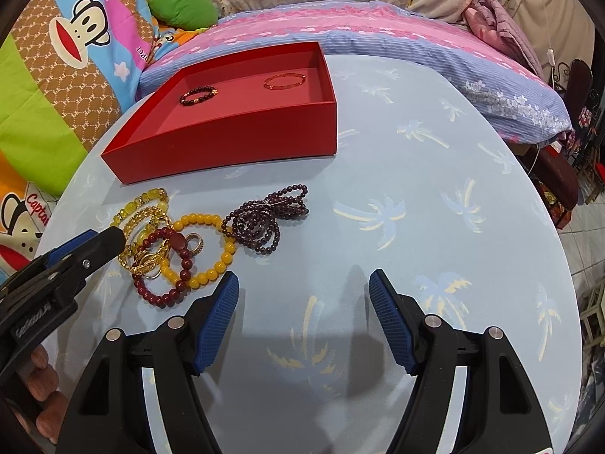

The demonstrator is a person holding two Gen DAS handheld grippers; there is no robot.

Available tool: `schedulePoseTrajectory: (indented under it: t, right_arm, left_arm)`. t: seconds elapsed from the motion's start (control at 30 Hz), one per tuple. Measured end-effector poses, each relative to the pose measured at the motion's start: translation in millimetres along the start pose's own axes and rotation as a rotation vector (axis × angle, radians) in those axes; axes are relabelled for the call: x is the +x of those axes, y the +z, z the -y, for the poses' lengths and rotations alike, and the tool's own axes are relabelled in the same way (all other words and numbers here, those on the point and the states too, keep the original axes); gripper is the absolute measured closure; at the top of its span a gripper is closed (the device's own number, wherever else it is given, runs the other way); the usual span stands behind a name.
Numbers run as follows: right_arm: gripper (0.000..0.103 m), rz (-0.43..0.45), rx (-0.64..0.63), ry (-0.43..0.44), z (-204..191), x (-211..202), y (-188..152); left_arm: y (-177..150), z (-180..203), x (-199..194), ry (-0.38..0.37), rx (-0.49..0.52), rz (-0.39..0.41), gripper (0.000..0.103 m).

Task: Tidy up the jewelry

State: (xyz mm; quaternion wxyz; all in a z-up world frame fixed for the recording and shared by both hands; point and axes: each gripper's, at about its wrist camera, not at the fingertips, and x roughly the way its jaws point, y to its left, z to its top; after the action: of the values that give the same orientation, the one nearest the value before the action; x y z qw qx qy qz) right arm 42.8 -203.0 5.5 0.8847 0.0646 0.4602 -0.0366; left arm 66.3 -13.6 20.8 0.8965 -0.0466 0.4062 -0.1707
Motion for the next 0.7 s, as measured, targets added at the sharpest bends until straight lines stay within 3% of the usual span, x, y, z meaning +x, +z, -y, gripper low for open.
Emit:
schedulePoseTrajectory:
  t: [0.2,0.53,0.57,0.6,0.63,0.7]
  right_arm:
    - [0.034,0.0,0.012,-0.003,4.5,-0.3,2.3]
    - [0.034,-0.002,0.014,0.003,6.2,3.5,4.4]
    - [0.034,-0.003,0.013,0.004,5.8,4.1,4.8]
    - [0.034,-0.003,0.014,0.005,5.2,4.8,5.4]
    - [0.034,-0.004,0.013,0.005,4.9,5.4,5.8]
    - [0.034,-0.004,0.014,0.007,4.2,6.1,6.5]
  left_arm:
    - [-2.2,10.8,17.3,0.004,0.055,-0.037,0.047]
    - [-4.6,14.7,25.1,0.027,0.097,-0.042,0.052]
    - [-4.5,14.4,24.6,0.028,0.098,-0.041,0.055]
    - [-4.0,14.0,23.0,0.037,0.098,-0.03,0.076]
    - [-2.9,13.2,23.9,0.035,0.101,-0.04,0.086]
    - [-0.8,6.7,24.0,0.003,0.07,-0.055,0.086]
